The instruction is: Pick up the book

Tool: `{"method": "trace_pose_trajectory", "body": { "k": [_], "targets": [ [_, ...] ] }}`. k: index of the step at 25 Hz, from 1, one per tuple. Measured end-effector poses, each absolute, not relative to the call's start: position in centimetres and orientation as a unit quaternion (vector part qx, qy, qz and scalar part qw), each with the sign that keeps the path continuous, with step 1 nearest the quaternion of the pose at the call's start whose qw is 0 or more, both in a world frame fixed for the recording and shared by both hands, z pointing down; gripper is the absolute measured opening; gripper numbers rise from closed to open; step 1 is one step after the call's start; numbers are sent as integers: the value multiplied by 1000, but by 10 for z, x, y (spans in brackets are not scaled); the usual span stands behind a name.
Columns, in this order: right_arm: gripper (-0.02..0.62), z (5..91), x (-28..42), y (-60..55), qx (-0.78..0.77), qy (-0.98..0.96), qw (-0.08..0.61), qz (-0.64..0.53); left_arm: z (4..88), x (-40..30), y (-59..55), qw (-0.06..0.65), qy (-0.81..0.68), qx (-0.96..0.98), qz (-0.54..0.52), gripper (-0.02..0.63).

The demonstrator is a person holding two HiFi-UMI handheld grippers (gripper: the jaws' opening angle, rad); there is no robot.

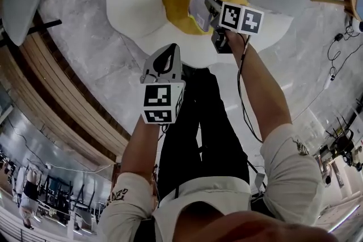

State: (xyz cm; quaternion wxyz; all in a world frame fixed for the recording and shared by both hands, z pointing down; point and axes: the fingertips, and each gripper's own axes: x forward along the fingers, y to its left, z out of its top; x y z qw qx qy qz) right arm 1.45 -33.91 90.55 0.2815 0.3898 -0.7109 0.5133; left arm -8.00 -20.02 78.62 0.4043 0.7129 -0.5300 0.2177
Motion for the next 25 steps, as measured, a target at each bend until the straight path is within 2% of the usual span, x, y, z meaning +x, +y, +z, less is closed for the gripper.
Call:
{"method": "trace_pose_trajectory", "body": {
  "k": [4,12,25],
  "targets": [
    [78,867,13,-315,391,-696,227,558,764,-75,-199,402,-531,716,210,12],
    [78,755,10,-290,402,-693,198,565,688,-75,-210,402,-543,716,175,12],
    [78,542,9,-291,422,-727,119,528,496,-85,-234,312,-557,752,161,12]
  ]
}}
